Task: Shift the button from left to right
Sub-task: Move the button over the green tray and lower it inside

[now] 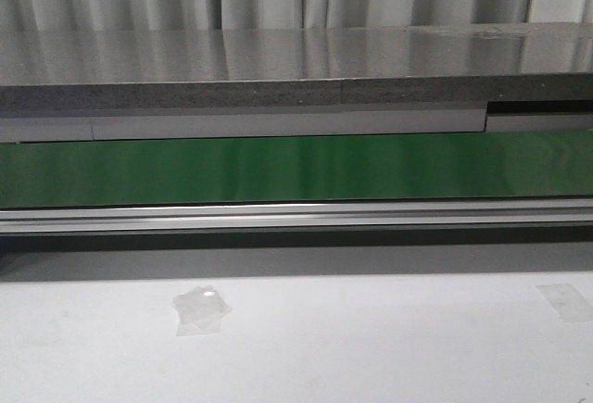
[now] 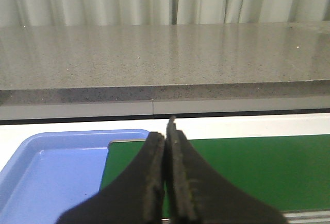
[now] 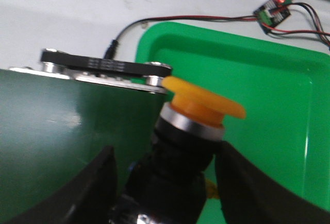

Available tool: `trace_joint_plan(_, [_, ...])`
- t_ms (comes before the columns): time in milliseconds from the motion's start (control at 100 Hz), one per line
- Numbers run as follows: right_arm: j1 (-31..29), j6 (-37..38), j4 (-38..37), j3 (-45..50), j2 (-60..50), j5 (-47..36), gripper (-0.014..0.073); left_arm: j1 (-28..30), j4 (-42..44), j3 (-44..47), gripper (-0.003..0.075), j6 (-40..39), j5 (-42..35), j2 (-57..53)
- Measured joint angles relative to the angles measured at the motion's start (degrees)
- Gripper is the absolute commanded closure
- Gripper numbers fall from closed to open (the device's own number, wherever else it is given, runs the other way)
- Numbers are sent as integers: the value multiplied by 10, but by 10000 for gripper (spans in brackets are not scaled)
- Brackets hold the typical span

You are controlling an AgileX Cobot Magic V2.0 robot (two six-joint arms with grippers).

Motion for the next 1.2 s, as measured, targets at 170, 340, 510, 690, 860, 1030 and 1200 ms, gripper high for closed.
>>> trace_joint_plan(170, [-42,-21,-1,0,28,-20,482,0,0,0,740,0,0,0])
trace_joint_plan(340, [-64,-31,-1,0,57,-35,482,0,0,0,740,0,0,0])
trace_joint_plan(510, [-78,-33,-1,0,92,-41,482,0,0,0,740,0,-1,0])
trace_joint_plan(690, [-87,-33,-1,0,125,-44,482,0,0,0,740,0,-1,0])
trace_joint_plan(860, [-88,-33,1,0,136,-45,482,0,0,0,740,0,-1,0])
trace_joint_plan(1030, [-88,-33,8,0,139,-47,482,0,0,0,740,0,-1,0])
trace_joint_plan(1200, [-88,-33,17,0,139,-47,482,0,0,0,740,0,-1,0])
